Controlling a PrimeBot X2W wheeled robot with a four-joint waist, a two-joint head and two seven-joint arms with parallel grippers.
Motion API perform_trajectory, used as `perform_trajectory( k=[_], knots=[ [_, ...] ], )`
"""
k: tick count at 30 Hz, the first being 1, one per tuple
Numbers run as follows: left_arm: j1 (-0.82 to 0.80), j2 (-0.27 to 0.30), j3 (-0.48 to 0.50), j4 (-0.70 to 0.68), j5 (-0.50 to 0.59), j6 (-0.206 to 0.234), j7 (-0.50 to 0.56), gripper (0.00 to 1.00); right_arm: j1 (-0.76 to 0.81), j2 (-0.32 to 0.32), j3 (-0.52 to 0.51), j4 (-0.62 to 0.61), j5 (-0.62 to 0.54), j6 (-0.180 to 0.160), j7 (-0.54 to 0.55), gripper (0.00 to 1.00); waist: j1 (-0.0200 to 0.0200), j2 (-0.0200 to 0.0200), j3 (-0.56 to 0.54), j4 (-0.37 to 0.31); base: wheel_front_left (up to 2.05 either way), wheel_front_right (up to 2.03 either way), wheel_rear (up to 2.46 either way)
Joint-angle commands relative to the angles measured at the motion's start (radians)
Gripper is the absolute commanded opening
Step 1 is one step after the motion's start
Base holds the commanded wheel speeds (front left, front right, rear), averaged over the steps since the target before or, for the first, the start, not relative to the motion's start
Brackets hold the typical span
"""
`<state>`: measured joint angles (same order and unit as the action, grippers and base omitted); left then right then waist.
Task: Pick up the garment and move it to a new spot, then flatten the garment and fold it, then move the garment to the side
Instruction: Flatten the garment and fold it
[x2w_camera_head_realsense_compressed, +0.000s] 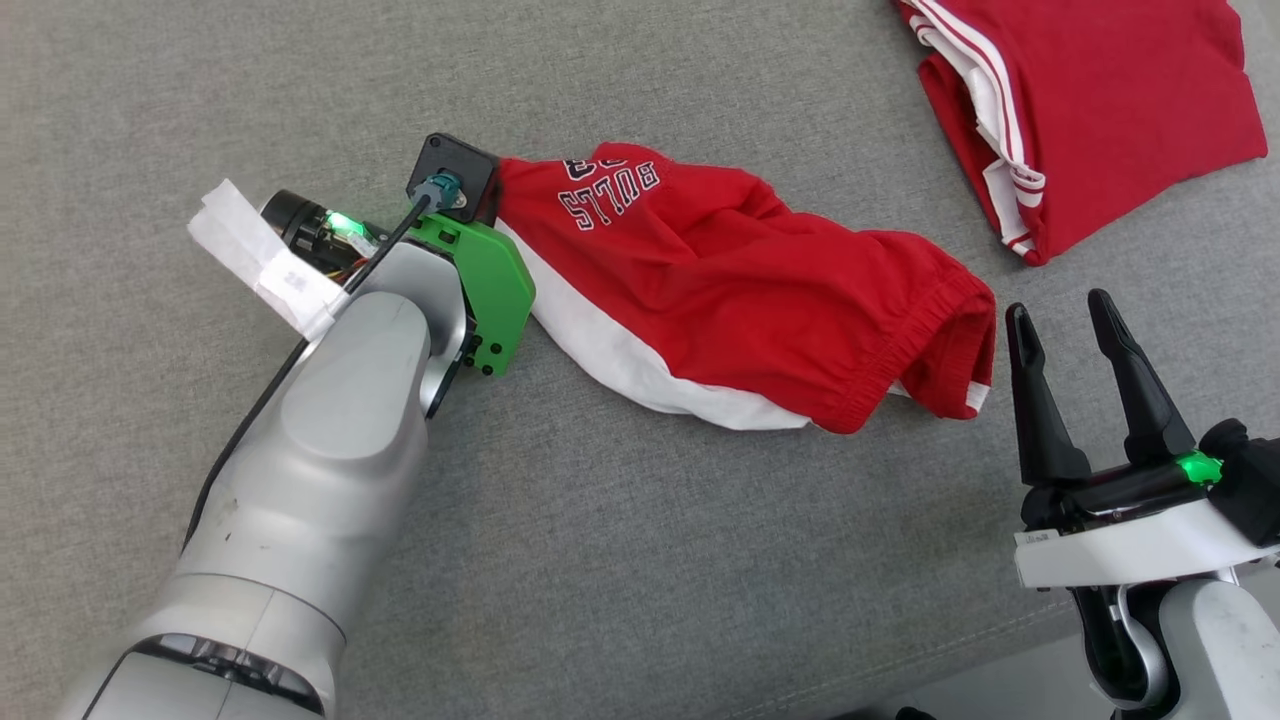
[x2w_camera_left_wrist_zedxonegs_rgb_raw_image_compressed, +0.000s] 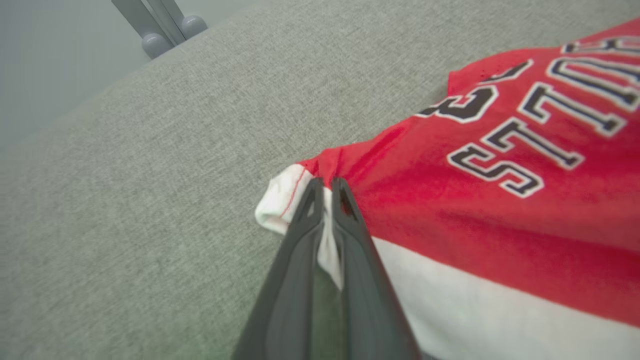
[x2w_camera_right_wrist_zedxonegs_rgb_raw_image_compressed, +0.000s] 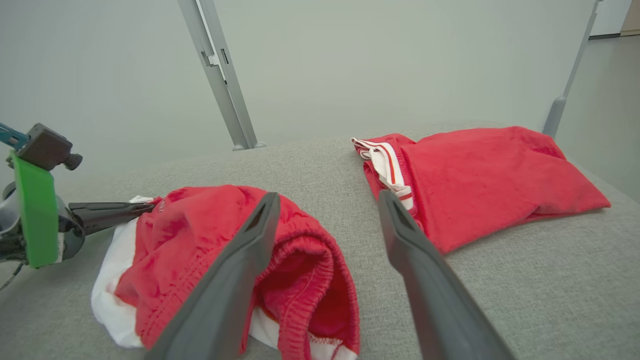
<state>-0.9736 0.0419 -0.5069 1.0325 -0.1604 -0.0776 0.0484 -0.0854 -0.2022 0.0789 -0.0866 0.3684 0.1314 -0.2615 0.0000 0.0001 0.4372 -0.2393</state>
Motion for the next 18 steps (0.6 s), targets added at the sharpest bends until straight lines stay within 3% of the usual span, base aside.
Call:
perform_trajectory(
  k=[1,8,18],
  knots=[
    [0.032,0.030,-0.001,0.042,0.012,0.017,0.002,0.00,-0.002,0.000,-0.006,-0.004,0.007,-0.002,-0.004,1.00,0.0000,-0.0001,-0.006,0.013,0.00,0.00,0.00],
    [0.080,0.037,0.045,0.031,-0.045,0.070,-0.087,0.00,0.021,-0.008,-0.018,-0.009,0.002,-0.002,-0.004,1.00,0.0000,-0.0001,-0.033,0.064,0.00,0.00,0.00],
    [0.355,0.068,0.166,-0.087,-0.179,0.148,-0.196,0.00,0.052,-0.047,-0.025,-0.001,0.010,-0.002,-0.002,1.00,0.0000,-0.0001,-0.091,0.168,0.00,0.00,0.00]
  ],
)
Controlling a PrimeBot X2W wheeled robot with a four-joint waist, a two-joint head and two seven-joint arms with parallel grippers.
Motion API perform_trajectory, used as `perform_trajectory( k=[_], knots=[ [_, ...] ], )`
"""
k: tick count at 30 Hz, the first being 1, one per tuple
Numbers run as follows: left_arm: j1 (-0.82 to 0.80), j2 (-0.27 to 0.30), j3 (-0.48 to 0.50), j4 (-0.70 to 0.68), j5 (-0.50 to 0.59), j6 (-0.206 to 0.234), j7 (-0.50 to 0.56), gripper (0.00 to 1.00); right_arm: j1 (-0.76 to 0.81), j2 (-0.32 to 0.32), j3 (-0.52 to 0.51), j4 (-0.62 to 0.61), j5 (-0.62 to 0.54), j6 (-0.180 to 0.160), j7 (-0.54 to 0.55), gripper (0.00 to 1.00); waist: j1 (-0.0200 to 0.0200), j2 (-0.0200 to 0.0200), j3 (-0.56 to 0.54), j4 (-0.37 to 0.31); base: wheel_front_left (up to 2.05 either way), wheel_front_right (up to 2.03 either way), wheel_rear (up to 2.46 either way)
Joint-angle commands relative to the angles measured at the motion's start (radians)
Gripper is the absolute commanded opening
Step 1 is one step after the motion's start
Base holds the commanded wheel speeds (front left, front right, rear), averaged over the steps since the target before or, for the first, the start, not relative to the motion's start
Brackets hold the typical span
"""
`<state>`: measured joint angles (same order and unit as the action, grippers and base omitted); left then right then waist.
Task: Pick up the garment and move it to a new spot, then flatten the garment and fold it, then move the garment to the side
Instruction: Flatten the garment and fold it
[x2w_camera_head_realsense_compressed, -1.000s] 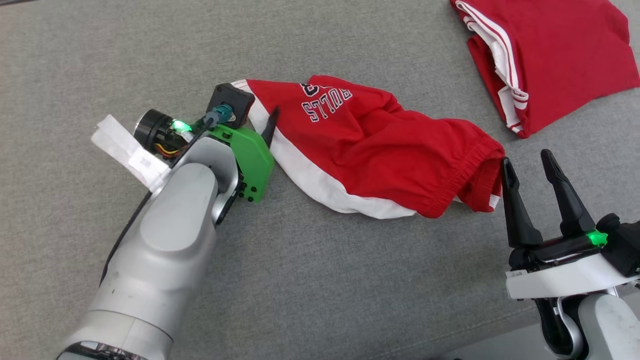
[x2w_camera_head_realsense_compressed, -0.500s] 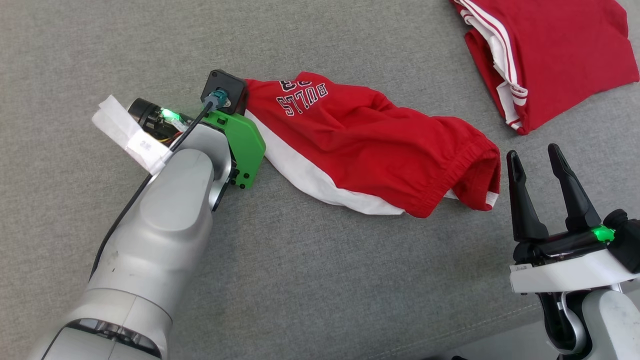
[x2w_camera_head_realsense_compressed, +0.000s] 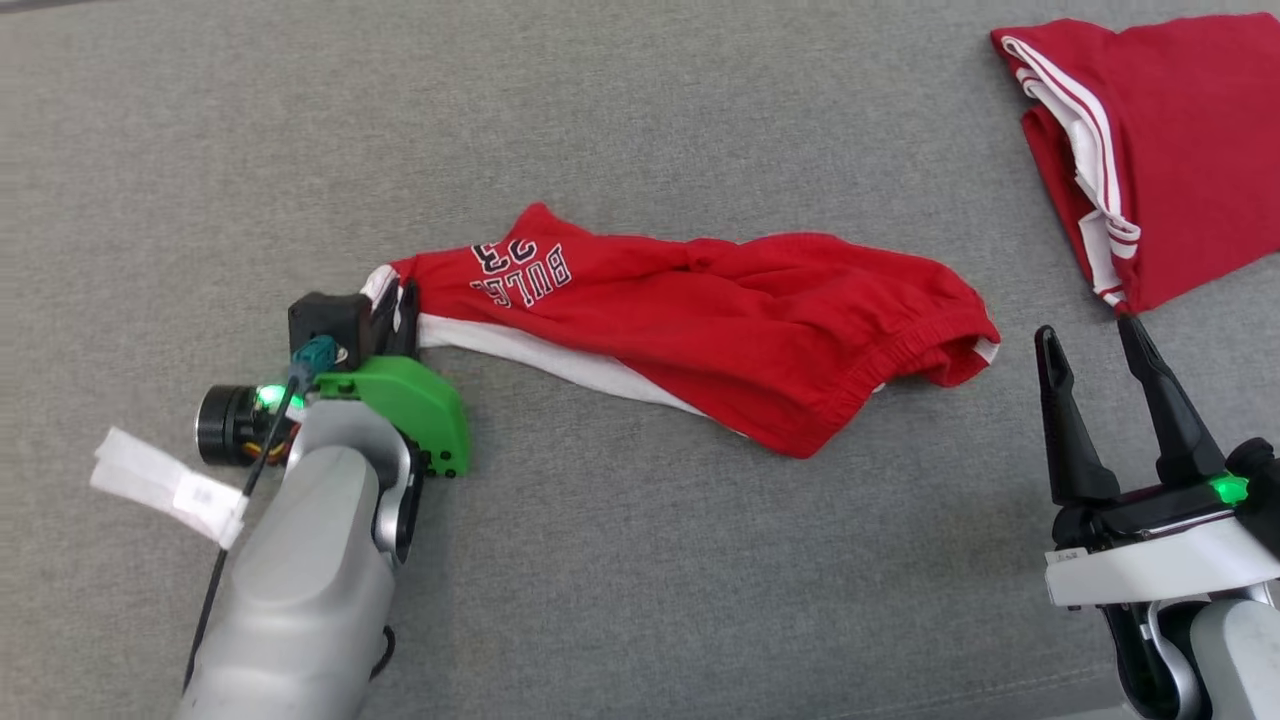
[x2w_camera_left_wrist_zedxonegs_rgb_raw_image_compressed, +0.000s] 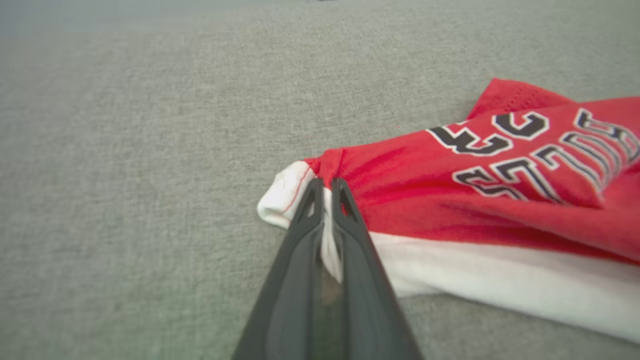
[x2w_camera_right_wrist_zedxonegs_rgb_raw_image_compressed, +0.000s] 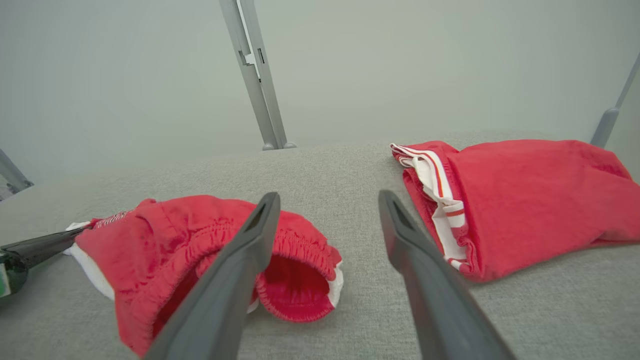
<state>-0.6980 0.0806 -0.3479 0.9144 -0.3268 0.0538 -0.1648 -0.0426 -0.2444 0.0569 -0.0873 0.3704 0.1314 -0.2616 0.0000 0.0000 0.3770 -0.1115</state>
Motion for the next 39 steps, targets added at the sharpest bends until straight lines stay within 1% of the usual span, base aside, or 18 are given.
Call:
perform_trajectory(
  k=[1,7,8,9,12,15,18,21,23,27,32,39],
  knots=[
    [0.113,0.030,0.016,0.003,-0.023,0.026,0.013,0.00,0.014,-0.008,-0.004,0.001,0.007,-0.002,0.003,1.00,0.0000,0.0000,-0.036,0.049,0.00,0.00,0.00],
    [0.276,0.019,0.028,-0.206,-0.062,0.060,0.024,0.00,0.022,-0.022,-0.010,-0.007,-0.001,-0.002,0.020,1.00,0.0000,0.0000,-0.062,0.080,0.00,0.00,0.00],
    [0.292,0.015,0.031,-0.246,-0.072,0.059,0.017,0.26,0.024,-0.022,-0.012,-0.009,-0.002,-0.002,0.024,1.00,0.0000,0.0000,-0.066,0.083,0.00,0.00,0.00],
    [0.310,0.015,0.029,-0.288,-0.069,0.065,0.013,1.00,0.027,-0.024,-0.011,-0.013,-0.005,-0.002,0.027,1.00,0.0000,0.0000,-0.071,0.085,0.00,0.00,0.00],
    [0.346,0.019,0.031,-0.402,-0.066,0.078,-0.019,1.00,0.033,-0.024,-0.013,-0.022,-0.016,-0.002,0.039,1.00,0.0000,0.0000,-0.081,0.086,0.00,0.00,0.00],
    [0.389,0.039,0.036,-0.514,-0.038,0.100,-0.066,1.00,0.038,-0.020,-0.017,-0.031,-0.027,-0.002,0.048,1.00,0.0000,0.0000,-0.095,0.087,0.00,0.00,0.00],
    [0.418,0.060,0.050,-0.612,-0.005,0.116,-0.091,1.00,0.046,-0.019,-0.018,-0.037,-0.039,-0.002,0.058,1.00,0.0000,0.0000,-0.112,0.087,0.00,0.00,0.00],
    [0.462,0.087,0.067,-0.709,0.021,0.121,-0.100,1.00,0.064,-0.017,-0.017,-0.043,-0.049,-0.002,0.073,1.00,0.0000,0.0000,-0.133,0.088,0.00,0.00,0.00],
    [0.492,0.097,0.076,-0.748,0.031,0.123,-0.100,1.00,0.071,-0.015,-0.014,-0.047,-0.051,-0.002,0.080,1.00,0.0000,0.0000,-0.144,0.089,0.00,0.00,0.00],
    [0.546,0.120,0.097,-0.807,0.041,0.122,-0.101,1.00,0.088,-0.008,-0.009,-0.060,-0.057,-0.002,0.096,1.00,0.0000,0.0000,-0.163,0.086,0.00,0.00,0.00],
    [0.585,0.129,0.111,-0.847,0.045,0.120,-0.101,1.00,0.098,-0.002,-0.013,-0.073,-0.055,-0.002,0.108,1.00,0.0000,0.0000,-0.169,0.092,0.00,0.00,0.00],
    [0.589,0.120,0.110,-0.862,0.056,0.117,-0.100,1.00,0.101,-0.005,-0.014,-0.082,-0.059,-0.002,0.117,1.00,0.0000,0.0000,-0.167,0.097,0.00,0.00,0.00]
  ],
)
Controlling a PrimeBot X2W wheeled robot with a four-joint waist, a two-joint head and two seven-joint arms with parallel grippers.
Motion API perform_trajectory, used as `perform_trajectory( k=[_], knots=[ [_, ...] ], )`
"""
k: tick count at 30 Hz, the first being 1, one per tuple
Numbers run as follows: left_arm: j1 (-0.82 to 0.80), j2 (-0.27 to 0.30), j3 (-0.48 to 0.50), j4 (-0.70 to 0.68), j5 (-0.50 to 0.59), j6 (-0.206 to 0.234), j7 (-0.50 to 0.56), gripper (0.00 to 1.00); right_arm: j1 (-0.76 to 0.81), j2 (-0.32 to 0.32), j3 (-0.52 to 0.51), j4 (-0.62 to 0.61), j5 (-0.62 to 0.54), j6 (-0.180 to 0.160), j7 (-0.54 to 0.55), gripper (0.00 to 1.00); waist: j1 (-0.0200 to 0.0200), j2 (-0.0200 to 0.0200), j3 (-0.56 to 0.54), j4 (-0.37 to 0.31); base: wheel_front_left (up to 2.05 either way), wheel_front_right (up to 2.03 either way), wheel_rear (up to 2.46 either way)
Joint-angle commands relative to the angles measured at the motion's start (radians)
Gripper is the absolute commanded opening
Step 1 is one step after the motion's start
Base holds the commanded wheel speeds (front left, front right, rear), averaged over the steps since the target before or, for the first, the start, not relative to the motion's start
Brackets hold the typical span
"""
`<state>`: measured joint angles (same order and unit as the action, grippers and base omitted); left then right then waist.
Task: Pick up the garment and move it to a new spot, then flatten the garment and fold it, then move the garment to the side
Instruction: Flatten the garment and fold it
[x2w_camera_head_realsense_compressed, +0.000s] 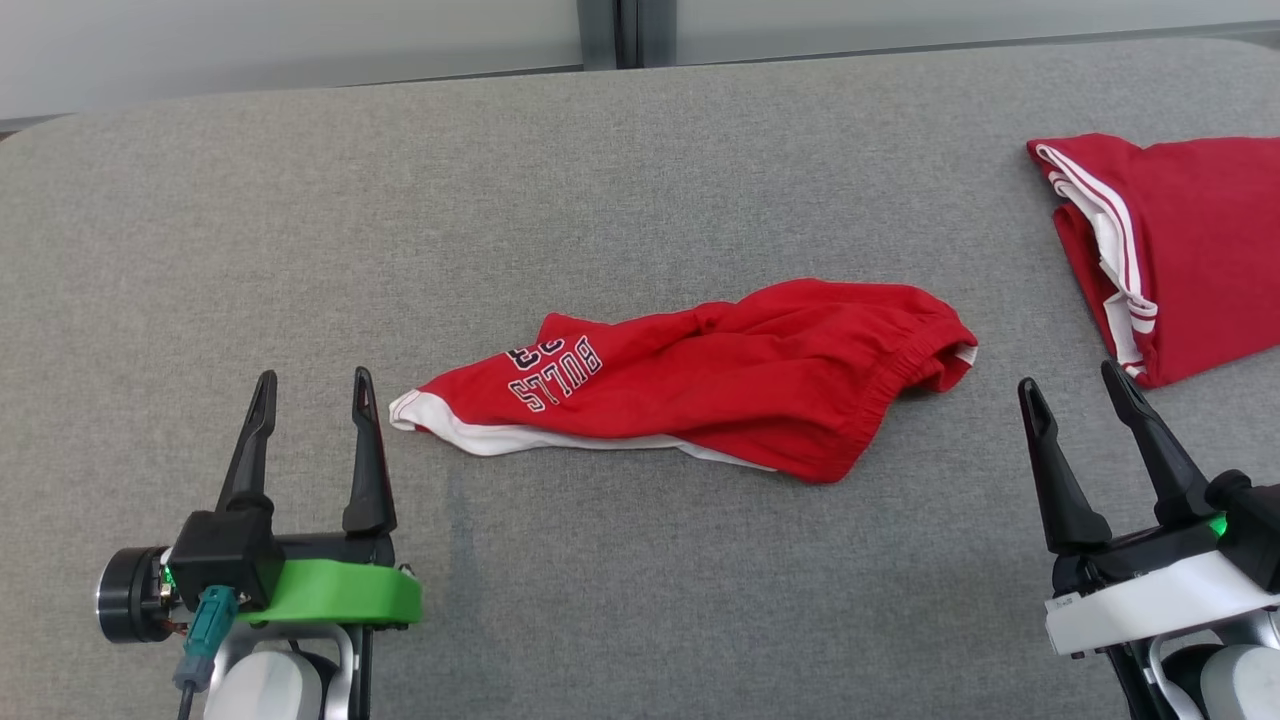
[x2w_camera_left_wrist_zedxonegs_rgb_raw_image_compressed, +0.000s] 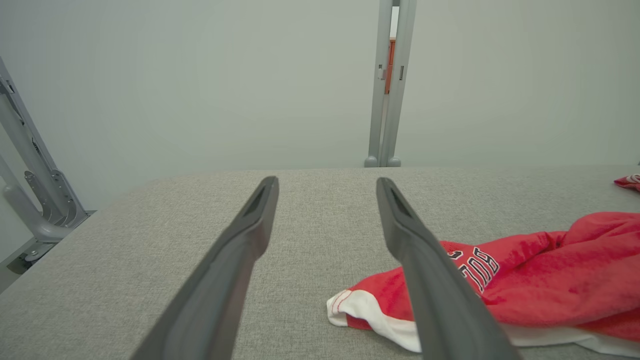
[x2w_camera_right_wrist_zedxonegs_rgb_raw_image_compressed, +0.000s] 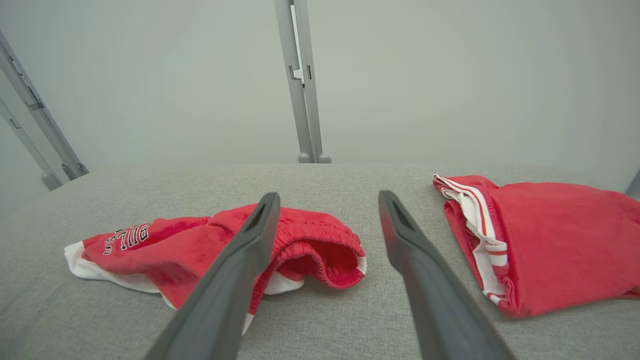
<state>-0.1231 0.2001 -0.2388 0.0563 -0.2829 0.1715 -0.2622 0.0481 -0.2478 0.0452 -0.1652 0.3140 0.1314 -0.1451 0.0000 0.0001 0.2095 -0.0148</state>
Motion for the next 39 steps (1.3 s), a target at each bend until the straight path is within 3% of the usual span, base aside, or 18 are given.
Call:
perform_trajectory(
  k=[1,8,18,19,20,21,27,32,39],
  knots=[
    [0.014,-0.001,0.001,-0.006,0.013,0.000,-0.003,1.00,0.010,-0.003,-0.003,-0.004,-0.004,-0.002,0.003,1.00,0.0000,-0.0001,0.002,0.001,0.00,0.00,0.00],
    [-0.035,-0.013,-0.014,-0.014,0.028,-0.007,-0.003,1.00,-0.004,-0.013,0.068,0.042,0.018,-0.002,0.055,1.00,0.0000,-0.0001,0.041,0.037,0.00,0.00,0.00],
    [-0.095,-0.050,-0.019,0.000,0.049,-0.029,-0.003,1.00,-0.129,-0.037,0.204,0.205,0.094,-0.002,0.076,1.00,0.0000,-0.0001,0.106,0.106,0.00,0.00,0.00],
    [-0.096,-0.052,-0.018,0.002,0.051,-0.030,-0.003,1.00,-0.141,-0.041,0.212,0.216,0.097,-0.002,0.073,0.82,0.0000,-0.0001,0.109,0.109,0.00,0.00,0.00],
    [-0.099,-0.054,-0.018,0.003,0.053,-0.031,-0.003,1.00,-0.148,-0.046,0.216,0.222,0.104,-0.002,0.071,0.36,0.0000,-0.0001,0.111,0.113,0.00,0.00,0.00],
    [-0.101,-0.057,-0.017,0.003,0.056,-0.034,-0.003,1.00,-0.157,-0.054,0.225,0.222,0.111,-0.002,0.065,0.00,0.0000,-0.0001,0.113,0.117,0.00,0.00,0.00],
    [-0.111,-0.072,-0.003,-0.004,0.070,-0.042,-0.003,1.00,-0.204,-0.104,0.220,0.158,0.142,-0.002,0.025,0.00,0.0000,-0.0001,0.126,0.121,0.00,0.00,0.00],
    [-0.118,-0.084,-0.003,0.002,0.076,-0.052,-0.003,1.00,-0.273,-0.137,0.199,0.121,0.167,-0.002,0.053,0.00,0.0000,-0.0001,0.141,0.124,0.00,0.00,0.00],
    [-0.149,-0.108,-0.014,0.012,0.085,-0.073,-0.003,1.00,-0.384,-0.175,0.184,0.164,0.202,-0.002,0.096,0.00,0.0000,-0.0001,0.177,0.158,0.00,0.00,0.00]
  ],
)
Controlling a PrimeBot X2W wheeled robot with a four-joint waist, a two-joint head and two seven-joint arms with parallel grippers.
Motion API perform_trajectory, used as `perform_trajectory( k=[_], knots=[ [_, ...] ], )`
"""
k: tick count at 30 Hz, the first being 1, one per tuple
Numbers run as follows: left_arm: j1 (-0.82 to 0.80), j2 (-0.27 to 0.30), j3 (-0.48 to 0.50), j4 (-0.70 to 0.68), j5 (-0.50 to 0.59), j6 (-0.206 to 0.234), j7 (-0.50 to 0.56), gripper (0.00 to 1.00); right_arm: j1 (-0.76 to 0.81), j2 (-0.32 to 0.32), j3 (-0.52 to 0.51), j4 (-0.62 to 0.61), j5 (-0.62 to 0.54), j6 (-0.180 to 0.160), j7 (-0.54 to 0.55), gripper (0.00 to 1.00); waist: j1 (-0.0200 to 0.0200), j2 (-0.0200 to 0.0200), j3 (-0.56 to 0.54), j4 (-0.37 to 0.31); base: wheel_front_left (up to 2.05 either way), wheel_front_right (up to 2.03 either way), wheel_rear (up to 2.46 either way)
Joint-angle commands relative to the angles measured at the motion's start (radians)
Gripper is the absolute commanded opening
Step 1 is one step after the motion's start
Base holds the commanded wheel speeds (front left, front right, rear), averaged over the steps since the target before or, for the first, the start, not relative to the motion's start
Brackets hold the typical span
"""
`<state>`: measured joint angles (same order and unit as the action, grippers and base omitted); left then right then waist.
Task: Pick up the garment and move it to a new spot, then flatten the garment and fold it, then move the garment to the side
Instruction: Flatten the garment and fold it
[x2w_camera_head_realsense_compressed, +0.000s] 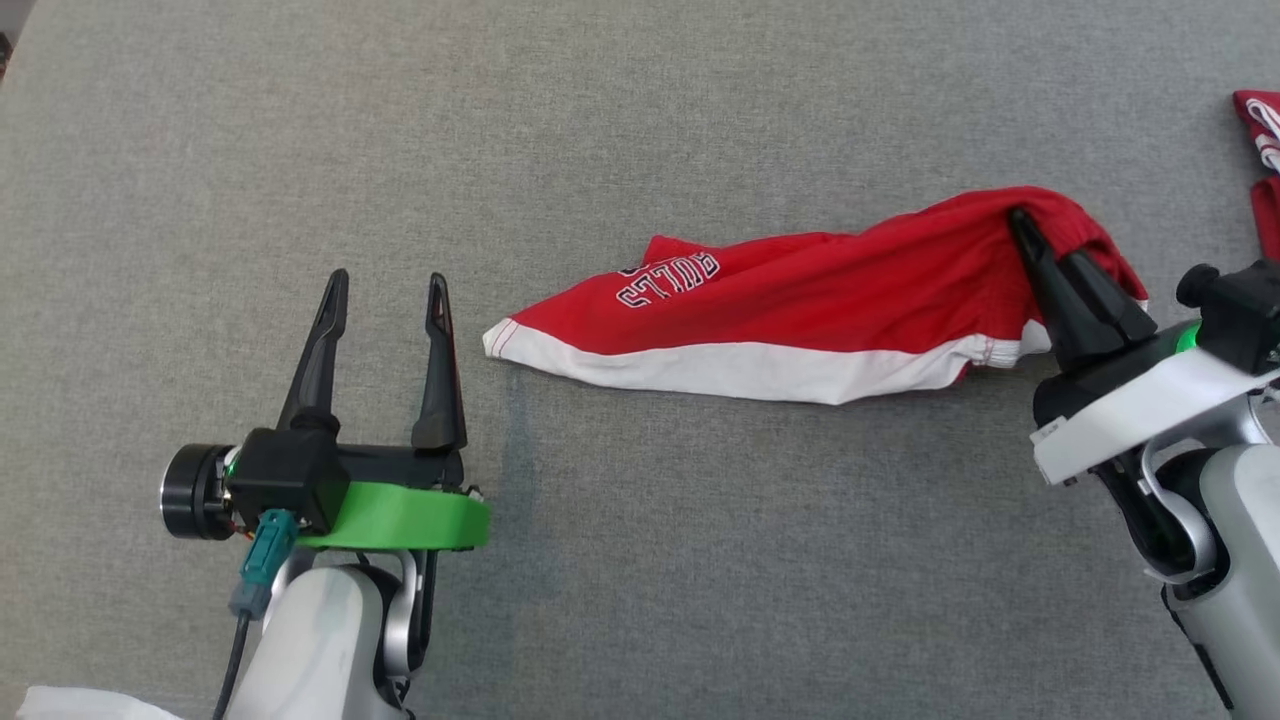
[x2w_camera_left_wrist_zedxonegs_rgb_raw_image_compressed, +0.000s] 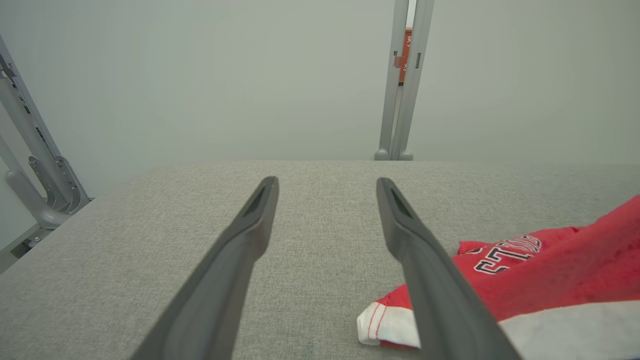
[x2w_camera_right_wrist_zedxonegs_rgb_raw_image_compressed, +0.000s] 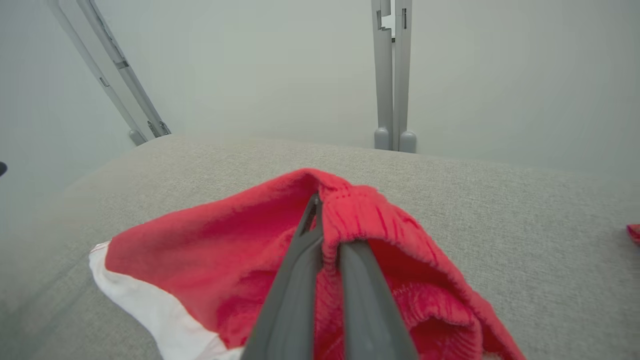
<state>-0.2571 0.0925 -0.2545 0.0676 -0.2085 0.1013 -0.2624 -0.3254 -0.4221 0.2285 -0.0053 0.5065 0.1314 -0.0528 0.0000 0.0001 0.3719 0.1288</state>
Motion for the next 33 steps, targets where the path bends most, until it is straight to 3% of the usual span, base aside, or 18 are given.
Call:
perform_trajectory(
  k=[1,7,8,9,25,33],
  knots=[
    [-0.019,-0.003,0.001,0.003,0.012,-0.006,-0.003,1.00,-0.023,-0.008,0.004,0.023,0.016,-0.002,0.008,0.00,0.0000,-0.0001,0.020,0.020,0.00,0.00,0.00],
    [-0.028,-0.017,0.008,0.011,0.015,-0.013,-0.003,1.00,-0.063,-0.029,0.019,0.114,0.052,-0.002,-0.012,0.00,0.0000,-0.0001,0.032,0.031,0.00,0.00,0.00],
    [-0.027,-0.018,0.011,0.012,0.018,-0.014,-0.003,1.00,-0.067,-0.035,0.025,0.127,0.054,-0.002,-0.022,0.28,0.0000,-0.0001,0.032,0.029,0.00,0.00,0.00],
    [-0.026,-0.020,0.013,0.014,0.018,-0.015,-0.003,1.00,-0.066,-0.038,0.030,0.137,0.061,-0.002,-0.030,1.00,0.0000,-0.0001,0.032,0.025,0.00,0.00,0.00],
    [0.020,0.000,0.058,0.035,0.045,-0.027,-0.003,1.00,0.130,-0.030,-0.017,0.102,0.068,-0.002,-0.142,1.00,0.0000,-0.0001,-0.041,-0.080,0.00,0.00,0.00],
    [0.059,0.013,0.080,0.041,0.045,-0.014,-0.003,1.00,0.220,0.027,-0.116,0.012,-0.047,-0.002,-0.181,1.00,0.0000,-0.0001,-0.095,-0.119,0.00,0.00,0.00]
  ],
)
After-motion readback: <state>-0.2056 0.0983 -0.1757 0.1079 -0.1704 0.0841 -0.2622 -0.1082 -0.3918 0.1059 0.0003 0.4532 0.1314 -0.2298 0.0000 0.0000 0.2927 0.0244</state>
